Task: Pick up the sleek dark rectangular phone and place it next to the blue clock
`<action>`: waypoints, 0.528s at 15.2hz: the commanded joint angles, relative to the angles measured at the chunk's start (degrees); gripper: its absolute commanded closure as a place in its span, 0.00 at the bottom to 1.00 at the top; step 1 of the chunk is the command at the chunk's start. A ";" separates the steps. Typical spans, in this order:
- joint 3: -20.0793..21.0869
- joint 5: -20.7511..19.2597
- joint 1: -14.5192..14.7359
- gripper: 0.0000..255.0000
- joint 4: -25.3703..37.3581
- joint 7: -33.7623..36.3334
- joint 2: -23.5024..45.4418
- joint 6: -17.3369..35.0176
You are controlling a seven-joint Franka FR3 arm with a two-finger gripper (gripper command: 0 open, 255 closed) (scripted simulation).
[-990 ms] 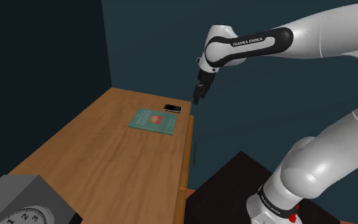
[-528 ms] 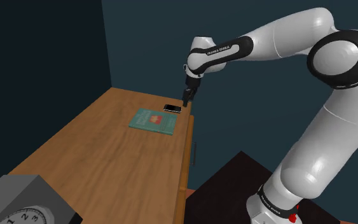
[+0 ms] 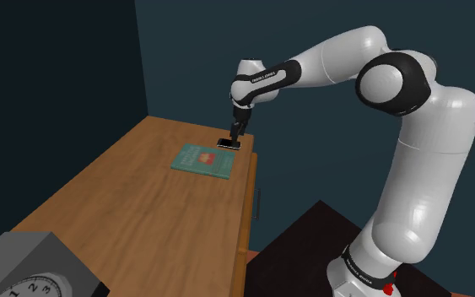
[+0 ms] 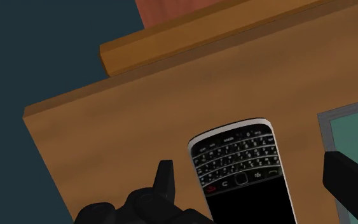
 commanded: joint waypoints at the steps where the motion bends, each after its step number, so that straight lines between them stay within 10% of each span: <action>1: 0.01 0.08 -0.09 0.00 -0.31 -0.27 0.93 1.25; 8: 0.10 0.31 -0.12 0.00 -1.57 -0.41 2.68 4.26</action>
